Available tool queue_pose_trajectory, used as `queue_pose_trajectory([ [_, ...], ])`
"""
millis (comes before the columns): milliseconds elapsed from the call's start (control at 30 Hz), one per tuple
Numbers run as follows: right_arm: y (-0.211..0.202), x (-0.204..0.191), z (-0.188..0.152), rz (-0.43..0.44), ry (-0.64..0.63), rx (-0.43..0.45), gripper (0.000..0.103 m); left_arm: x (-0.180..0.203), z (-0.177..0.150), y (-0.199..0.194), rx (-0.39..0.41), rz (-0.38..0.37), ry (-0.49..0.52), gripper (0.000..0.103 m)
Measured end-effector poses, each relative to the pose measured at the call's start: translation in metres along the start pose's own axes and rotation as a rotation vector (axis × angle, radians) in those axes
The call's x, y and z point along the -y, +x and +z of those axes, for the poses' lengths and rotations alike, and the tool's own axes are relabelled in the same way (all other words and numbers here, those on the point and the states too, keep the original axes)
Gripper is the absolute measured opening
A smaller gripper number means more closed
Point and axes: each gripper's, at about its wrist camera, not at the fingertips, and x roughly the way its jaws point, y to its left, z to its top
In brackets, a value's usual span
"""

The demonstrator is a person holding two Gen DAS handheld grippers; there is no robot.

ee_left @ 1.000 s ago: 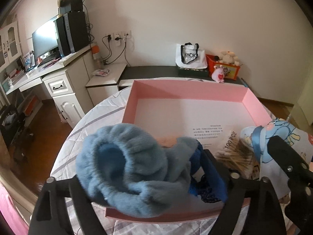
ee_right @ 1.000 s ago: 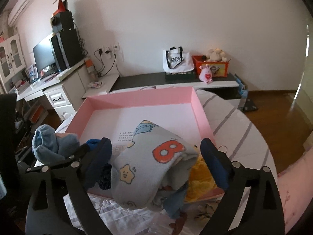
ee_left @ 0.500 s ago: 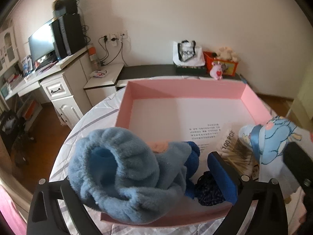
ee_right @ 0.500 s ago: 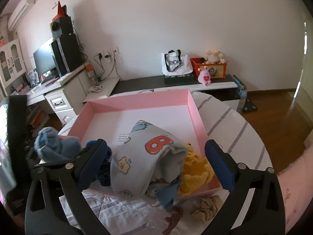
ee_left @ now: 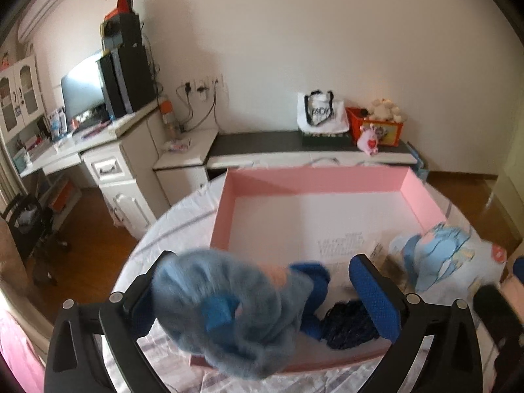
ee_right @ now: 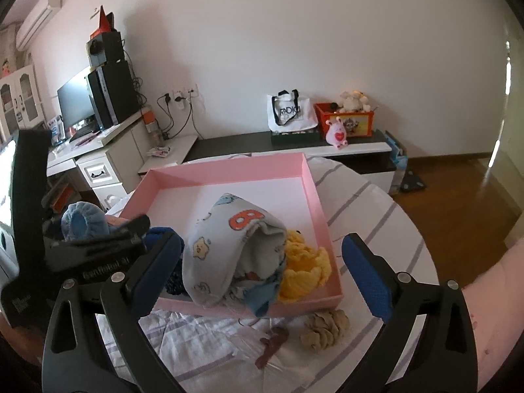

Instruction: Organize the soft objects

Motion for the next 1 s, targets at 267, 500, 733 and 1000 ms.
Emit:
queue_pose_trajectory([
  [267, -0.014, 0.018, 0.003, -0.016, 0.043, 0.028, 0.099, 0.014, 0.013, -0.016, 0.028, 0.002, 0.030, 0.103],
  [500, -0.013, 0.020, 0.002, -0.011, 0.047, 0.015, 0.099, 0.014, 0.000, -0.038, 0.056, 0.001, 0.038, 0.103],
  [733, -0.022, 0.014, -0.005, -0.003, 0.034, 0.000, 0.099, 0.001, -0.034, -0.063, 0.026, 0.006, 0.000, 0.103],
  [1000, -0.049, 0.002, -0.012, 0.004, 0.004, 0.011, 0.099, -0.012, -0.056, -0.103, 0.005, 0.015, -0.027, 0.103],
])
